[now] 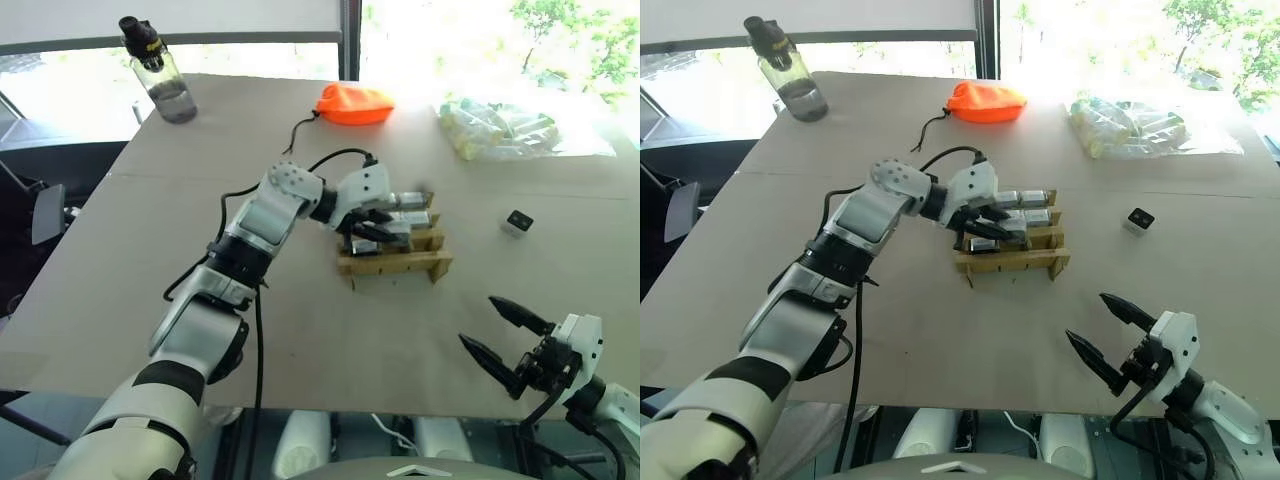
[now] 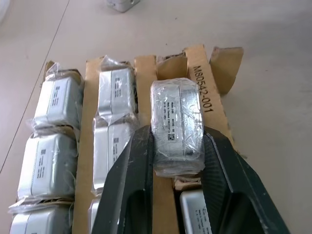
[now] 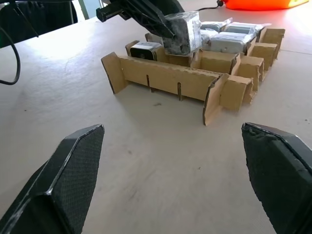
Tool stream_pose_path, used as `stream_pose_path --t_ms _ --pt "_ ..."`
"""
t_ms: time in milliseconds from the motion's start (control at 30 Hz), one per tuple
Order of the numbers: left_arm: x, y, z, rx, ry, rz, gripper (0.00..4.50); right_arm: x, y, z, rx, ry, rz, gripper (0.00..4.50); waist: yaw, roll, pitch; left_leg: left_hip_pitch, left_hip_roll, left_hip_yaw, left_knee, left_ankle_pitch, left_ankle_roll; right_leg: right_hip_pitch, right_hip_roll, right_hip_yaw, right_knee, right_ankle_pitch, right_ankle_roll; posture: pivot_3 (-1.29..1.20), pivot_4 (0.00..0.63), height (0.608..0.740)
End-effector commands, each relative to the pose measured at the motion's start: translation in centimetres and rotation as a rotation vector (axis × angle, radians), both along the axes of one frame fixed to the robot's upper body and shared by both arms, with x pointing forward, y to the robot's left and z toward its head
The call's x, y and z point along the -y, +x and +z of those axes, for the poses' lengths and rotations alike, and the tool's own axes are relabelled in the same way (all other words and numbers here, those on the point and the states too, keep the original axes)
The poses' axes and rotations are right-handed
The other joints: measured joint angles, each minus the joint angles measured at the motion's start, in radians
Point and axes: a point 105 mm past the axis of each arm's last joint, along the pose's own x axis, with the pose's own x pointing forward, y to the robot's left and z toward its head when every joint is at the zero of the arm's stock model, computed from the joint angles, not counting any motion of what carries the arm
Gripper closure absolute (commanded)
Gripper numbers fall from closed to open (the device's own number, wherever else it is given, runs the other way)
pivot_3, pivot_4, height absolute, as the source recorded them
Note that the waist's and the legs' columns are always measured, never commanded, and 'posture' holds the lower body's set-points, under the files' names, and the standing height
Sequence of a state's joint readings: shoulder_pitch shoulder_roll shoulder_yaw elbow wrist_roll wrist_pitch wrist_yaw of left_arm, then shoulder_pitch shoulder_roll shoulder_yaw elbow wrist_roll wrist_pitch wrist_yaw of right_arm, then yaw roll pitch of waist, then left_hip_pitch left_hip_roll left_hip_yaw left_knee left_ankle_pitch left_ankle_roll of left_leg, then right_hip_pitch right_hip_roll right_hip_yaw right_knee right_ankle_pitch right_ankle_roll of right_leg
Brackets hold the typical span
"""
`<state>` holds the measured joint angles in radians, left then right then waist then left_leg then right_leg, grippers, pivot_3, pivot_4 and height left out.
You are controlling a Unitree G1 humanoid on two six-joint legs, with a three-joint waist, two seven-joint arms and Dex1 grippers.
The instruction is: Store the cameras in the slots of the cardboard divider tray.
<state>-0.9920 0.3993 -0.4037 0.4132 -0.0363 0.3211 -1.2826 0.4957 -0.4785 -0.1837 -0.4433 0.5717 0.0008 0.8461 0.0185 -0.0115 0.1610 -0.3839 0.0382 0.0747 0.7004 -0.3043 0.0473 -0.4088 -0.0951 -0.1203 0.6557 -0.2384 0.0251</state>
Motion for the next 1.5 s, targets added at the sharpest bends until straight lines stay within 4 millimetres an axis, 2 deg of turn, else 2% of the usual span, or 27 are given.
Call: stream_pose_path --t_ms 33,500,700,733,833,900,933,967,1000,1100,1233,1367,1500 --pt "0.3 -0.6 -0.1 0.005 0.019 -0.017 3.76 0.5 0.2 0.6 0.033 -0.005 -0.024 0.04 0.0 0.0 0.0 0.0 0.0 0.0 0.0 0.0 0.0 0.0 0.0 0.0 0.0 0.0 0.0 0.0 0.15 0.726" --pt "0.2 -1.3 -1.7 -0.046 0.065 0.033 3.76 0.8 0.5 0.8 0.058 -0.021 -0.04 0.04 -0.002 0.0 0.0 0.0 0.0 0.0 0.0 0.0 0.0 0.0 0.0 0.0 0.0 0.0 0.0 0.0 0.15 0.726" --pt "0.7 -1.4 -1.4 -0.06 0.027 0.039 3.76 0.9 0.5 0.9 0.061 -0.024 -0.038 0.04 -0.002 0.0 -0.001 0.0 0.0 0.0 0.0 0.0 0.0 0.0 0.0 0.0 0.0 0.0 0.0 0.0 0.15 0.726" --pt "0.7 -1.5 -1.2 -0.064 0.02 0.031 3.26 0.8 0.5 1.0 0.062 -0.023 -0.037 0.0 -0.002 0.0 0.0 0.0 0.0 0.0 0.0 0.0 0.0 0.0 0.0 0.0 0.0 0.0 0.0 0.0 0.15 0.726" --pt "0.8 -1.6 -0.8 -0.059 0.009 0.028 2.28 0.8 0.6 1.0 0.065 -0.024 -0.036 0.0 -0.002 0.0 0.0 0.0 0.0 0.0 0.0 0.0 0.0 0.0 0.0 0.0 0.0 0.0 0.0 0.0 0.15 0.726" --pt "0.9 -1.3 -0.4 -0.05 -0.01 0.049 1.25 0.8 0.6 1.0 0.066 -0.025 -0.036 0.0 -0.001 0.0 0.0 0.0 0.0 0.0 0.0 0.0 0.0 0.0 0.0 0.0 0.0 0.0 0.0 0.0 0.15 0.726" --pt "0.8 -1.7 0.1 -0.048 -0.011 0.034 0.88 0.8 0.7 1.0 0.068 -0.028 -0.035 0.0 -0.001 0.0 0.0 0.0 0.0 0.0 0.0 0.0 0.0 0.0 0.0 0.0 0.0 0.0 0.0 0.0 0.15 0.726" --pt "0.7 -2.0 0.4 -0.046 -0.01 0.021 0.3 0.9 0.7 1.0 0.07 -0.03 -0.034 0.0 -0.002 0.0 0.0 0.0 0.0 0.0 0.0 0.0 0.0 0.0 0.0 0.0 0.0 0.0 0.0 0.0 0.15 0.726" --pt "0.7 -2.5 0.9 -0.054 -0.03 0.016 0.06 0.9 0.8 1.0 0.07 -0.032 -0.035 0.0 -0.002 0.0 0.0 0.0 0.0 0.0 0.0 0.0 0.0 0.0 0.0 0.0 0.0 0.0 0.0 0.0 0.15 0.726" --pt "0.2 -3.3 2.2 -0.055 -0.072 0.015 0.06 1.5 1.3 1.3 0.077 -0.047 -0.058 0.0 -0.003 0.001 0.0 0.0 0.001 0.0 0.0 0.0 0.0 0.0 0.0 0.001 0.0 0.0 0.0 0.0 0.15 0.726" --pt "-1.4 -4.3 4.0 -0.06 -0.145 0.031 0.06 3.6 3.0 1.0 0.058 -0.136 -0.124 0.0 -0.004 0.001 0.0 0.001 0.0 0.0 0.0 0.0 0.0 0.0 0.0 0.002 0.001 0.0 0.0 0.0 0.15 0.726" --pt "-3.5 -5.3 5.8 -0.058 -0.244 0.051 0.06 6.5 5.9 0.8 0.011 -0.276 -0.166 0.0 -0.006 0.001 0.0 0.001 0.001 0.002 0.0 0.0 0.0 -0.001 0.0 0.003 0.001 0.0 0.0 0.0 0.15 0.726" --pt "-6.1 -6.0 7.3 -0.026 -0.361 0.11 0.06 9.6 10.4 2.3 -0.058 -0.306 -0.205 0.0 -0.009 0.001 0.0 0.003 0.001 0.004 0.0 0.0 0.0 0.0 0.0 0.004 0.002 0.0 0.0 0.0 0.15 0.726"
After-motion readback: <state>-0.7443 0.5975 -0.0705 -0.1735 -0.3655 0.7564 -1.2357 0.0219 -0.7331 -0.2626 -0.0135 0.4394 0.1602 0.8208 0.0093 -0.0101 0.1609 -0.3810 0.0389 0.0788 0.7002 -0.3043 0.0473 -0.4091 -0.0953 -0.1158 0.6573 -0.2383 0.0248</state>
